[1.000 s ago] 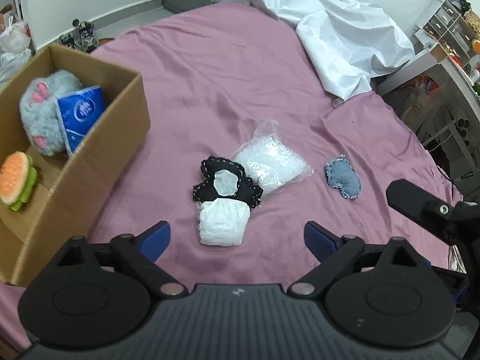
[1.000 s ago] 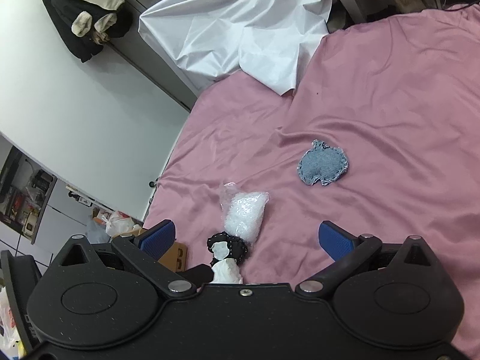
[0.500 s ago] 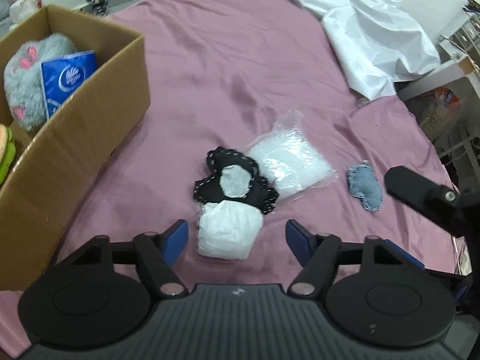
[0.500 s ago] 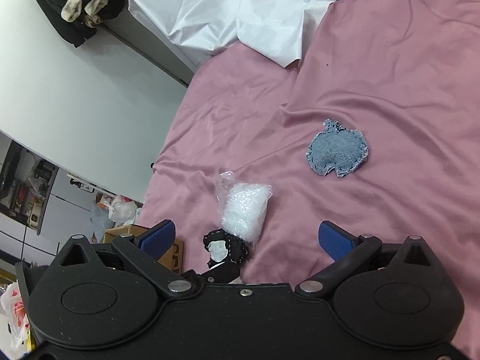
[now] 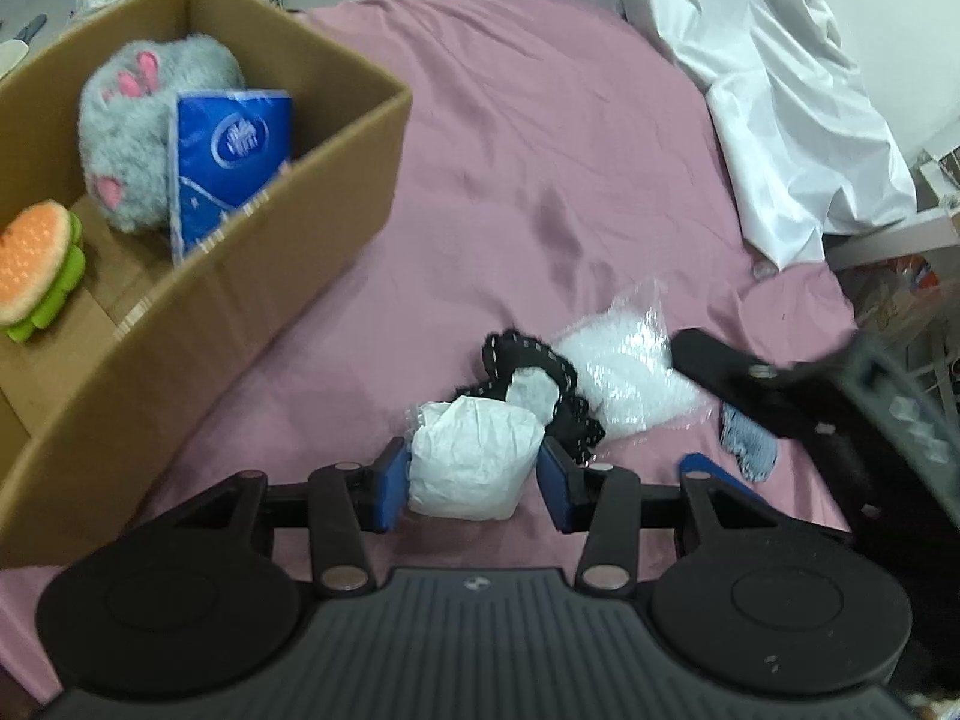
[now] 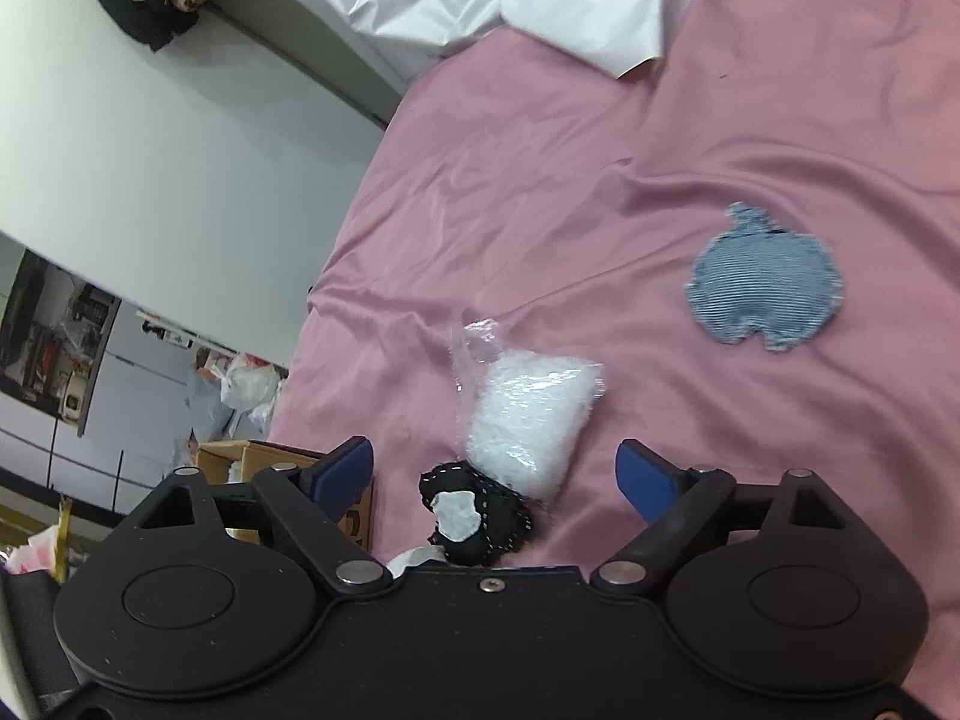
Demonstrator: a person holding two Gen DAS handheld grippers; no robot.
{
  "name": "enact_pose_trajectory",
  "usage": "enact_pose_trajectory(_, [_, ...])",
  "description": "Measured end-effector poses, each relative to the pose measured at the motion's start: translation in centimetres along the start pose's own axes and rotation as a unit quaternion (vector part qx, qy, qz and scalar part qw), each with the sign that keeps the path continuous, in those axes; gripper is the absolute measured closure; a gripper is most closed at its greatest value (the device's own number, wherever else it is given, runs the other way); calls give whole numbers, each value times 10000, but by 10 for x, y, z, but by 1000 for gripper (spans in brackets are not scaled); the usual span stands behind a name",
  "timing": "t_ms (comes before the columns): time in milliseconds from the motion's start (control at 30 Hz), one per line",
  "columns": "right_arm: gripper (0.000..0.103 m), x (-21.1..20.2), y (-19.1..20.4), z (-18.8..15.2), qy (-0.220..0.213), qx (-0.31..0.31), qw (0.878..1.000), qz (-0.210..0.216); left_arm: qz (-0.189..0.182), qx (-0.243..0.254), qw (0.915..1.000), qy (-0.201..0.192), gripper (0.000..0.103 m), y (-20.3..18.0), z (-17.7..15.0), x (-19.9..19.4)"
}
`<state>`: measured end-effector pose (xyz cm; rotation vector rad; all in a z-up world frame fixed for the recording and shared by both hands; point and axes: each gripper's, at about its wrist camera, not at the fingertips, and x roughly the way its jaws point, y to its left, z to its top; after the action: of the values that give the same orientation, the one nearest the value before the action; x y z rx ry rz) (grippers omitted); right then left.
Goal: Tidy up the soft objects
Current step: 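Grasp the white lace-trimmed cloth with the left tool while the right tool grasps the clear bag, then carry the white cloth and clear bag over the cardboard box with both tools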
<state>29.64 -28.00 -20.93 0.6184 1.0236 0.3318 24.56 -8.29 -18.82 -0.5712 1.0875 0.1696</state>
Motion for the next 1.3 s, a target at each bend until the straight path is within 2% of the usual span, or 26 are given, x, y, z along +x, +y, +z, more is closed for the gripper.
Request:
enact_pose_trajectory(200, [22,20,6,4,57,-46,9997,-214,94,23,9997,-216,58,0,9,-11])
enact_pose_trajectory(300, [30,23,2,3,85,32,9994,-325,113,1,9995,-285,58,2,12,-14])
enact_pose_trajectory(333, [39,23,0,3,97,55,9993,-349,114,-17,9995,-303,58,3,13,-15])
enact_pose_trajectory(367, [52,24,-1,3,118,69,9992,-366,104,-37,9995,-312,58,4,14,-16])
enact_pose_trajectory(400, [60,24,-2,2,147,97,9992,-360,85,-58,9994,-320,58,5,14,-17])
enact_pose_trajectory(433, [73,24,-3,2,170,135,9992,-333,73,-60,9994,-319,58,5,14,-17])
enact_pose_trajectory(533, [80,19,-1,-3,73,67,9993,-353,55,-40,9995,-308,58,9,14,-21])
enact_pose_trajectory(800, [83,-13,-2,-9,-347,160,9970,-673,85,78,9992,-395,58,18,14,-43])
enact_pose_trajectory(1000, [83,-38,0,-19,-572,163,9948,-828,-38,82,9987,-507,58,21,13,-66])
enact_pose_trajectory(1200, [84,-60,5,-28,-783,88,9931,-867,-154,128,9981,-582,58,24,11,-83])
enact_pose_trajectory(1300, [84,-74,1,-37,-943,253,9922,-770,-199,130,9978,-617,58,29,11,-92])
